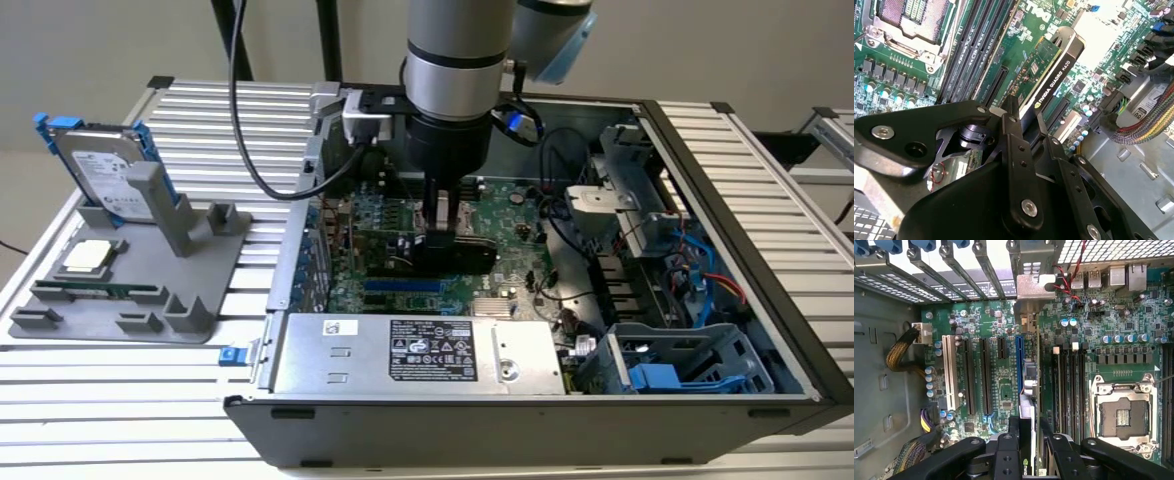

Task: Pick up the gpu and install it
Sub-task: 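Insert the gpu into the slot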

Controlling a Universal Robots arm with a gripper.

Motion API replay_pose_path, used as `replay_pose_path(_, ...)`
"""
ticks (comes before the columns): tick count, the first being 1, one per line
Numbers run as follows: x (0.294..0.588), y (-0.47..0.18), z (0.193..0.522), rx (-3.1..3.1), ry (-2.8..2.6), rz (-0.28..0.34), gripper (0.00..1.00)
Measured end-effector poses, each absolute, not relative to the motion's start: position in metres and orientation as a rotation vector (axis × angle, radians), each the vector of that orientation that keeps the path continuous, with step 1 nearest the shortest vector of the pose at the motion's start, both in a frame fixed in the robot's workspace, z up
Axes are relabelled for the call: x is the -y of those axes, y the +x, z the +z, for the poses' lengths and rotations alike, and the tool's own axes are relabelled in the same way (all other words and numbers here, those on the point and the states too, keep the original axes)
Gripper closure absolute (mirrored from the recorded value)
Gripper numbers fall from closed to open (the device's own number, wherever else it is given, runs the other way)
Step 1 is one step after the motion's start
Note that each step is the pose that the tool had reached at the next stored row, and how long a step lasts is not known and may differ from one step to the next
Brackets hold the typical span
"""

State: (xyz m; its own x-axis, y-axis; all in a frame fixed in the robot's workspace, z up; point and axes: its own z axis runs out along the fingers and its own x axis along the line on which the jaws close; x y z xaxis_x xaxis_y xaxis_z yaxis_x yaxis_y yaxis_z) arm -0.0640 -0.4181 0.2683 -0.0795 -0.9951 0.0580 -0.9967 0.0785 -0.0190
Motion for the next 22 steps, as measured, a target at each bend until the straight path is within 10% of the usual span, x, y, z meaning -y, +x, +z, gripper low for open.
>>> replay_pose_path(22, 0.4225, -0.0639, 0.2706, 2.284, 2.111, 0.081, 1.00)
